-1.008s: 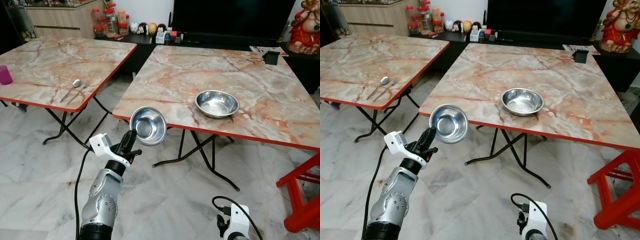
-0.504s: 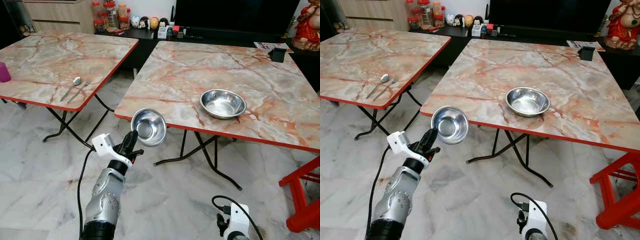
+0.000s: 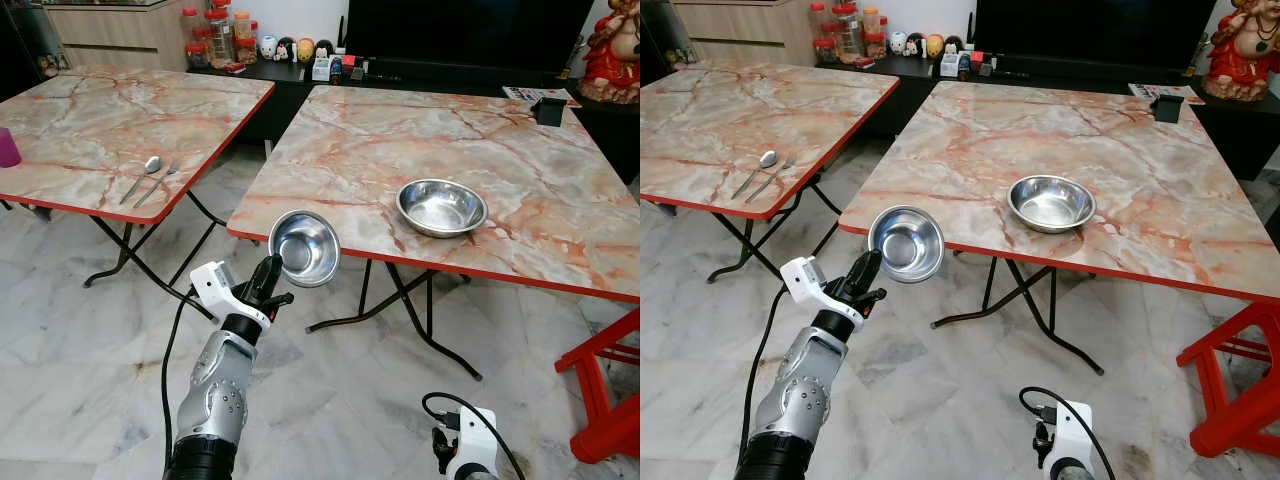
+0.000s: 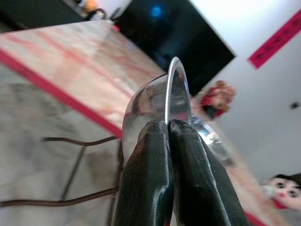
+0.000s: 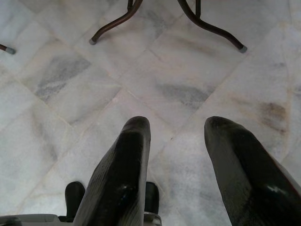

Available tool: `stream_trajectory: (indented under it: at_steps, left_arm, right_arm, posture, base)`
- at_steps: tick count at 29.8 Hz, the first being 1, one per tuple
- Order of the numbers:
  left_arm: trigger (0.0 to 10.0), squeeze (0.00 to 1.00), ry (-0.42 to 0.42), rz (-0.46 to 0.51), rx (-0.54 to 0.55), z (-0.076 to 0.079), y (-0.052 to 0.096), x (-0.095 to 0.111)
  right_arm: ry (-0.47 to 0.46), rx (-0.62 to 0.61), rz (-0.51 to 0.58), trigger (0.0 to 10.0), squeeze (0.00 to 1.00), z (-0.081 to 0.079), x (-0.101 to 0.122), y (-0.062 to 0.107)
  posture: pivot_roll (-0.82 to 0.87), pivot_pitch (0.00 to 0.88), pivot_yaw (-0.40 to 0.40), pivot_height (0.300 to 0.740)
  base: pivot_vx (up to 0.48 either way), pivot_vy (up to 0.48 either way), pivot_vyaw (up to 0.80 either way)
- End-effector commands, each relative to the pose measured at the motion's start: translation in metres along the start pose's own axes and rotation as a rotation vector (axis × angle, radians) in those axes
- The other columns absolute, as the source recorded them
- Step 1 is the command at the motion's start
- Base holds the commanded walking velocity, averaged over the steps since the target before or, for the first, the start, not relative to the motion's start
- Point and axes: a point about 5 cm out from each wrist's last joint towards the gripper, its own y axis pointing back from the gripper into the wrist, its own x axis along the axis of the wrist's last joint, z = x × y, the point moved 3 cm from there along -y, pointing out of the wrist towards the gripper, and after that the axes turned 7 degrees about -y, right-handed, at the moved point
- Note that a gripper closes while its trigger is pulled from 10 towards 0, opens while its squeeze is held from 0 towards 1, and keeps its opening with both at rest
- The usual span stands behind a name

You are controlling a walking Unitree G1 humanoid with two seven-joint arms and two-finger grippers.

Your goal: Setting the table

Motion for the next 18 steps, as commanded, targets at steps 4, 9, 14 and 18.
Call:
stream_trajectory:
  at_steps: [4, 9, 14, 18]
  left_arm:
    - [10.0, 0.00, 0.004, -0.007, 0.097, -0.018, 0.019, -0.008]
    - [10.0, 0.00, -0.007, 0.022, 0.134, -0.031, 0.019, 0.003]
    - [10.0, 0.00, -0.002, 0.034, 0.120, -0.027, 0.015, 0.006]
    - [10.0, 0.00, 0.020, 0.030, 0.084, -0.013, 0.011, 0.000]
  right_arm:
    - [0.000, -0.004, 0.003, 10.0, 0.00, 0.002, 0.001, 0.000]
    - [0.001, -0.003, 0.004, 10.0, 0.00, 0.001, 0.002, 0.000]
    - [0.003, 0.000, 0.004, 10.0, 0.00, 0.000, 0.002, -0.001]
    - [-0.002, 0.001, 0.007, 10.0, 0.00, -0.001, 0.004, -0.002]
  posture:
    - [0.04, 0.000, -0.028, 0.740]
    - [0.04, 0.000, -0.035, 0.740]
    - [0.04, 0.000, -0.037, 0.740]
    - [0.04, 0.000, -0.039, 0.740]
  base:
    - [0.000, 0.000, 0.00]
    - [0.000, 0.000, 0.00]
    - [0.000, 0.000, 0.00]
    - [0.000, 0.000, 0.00]
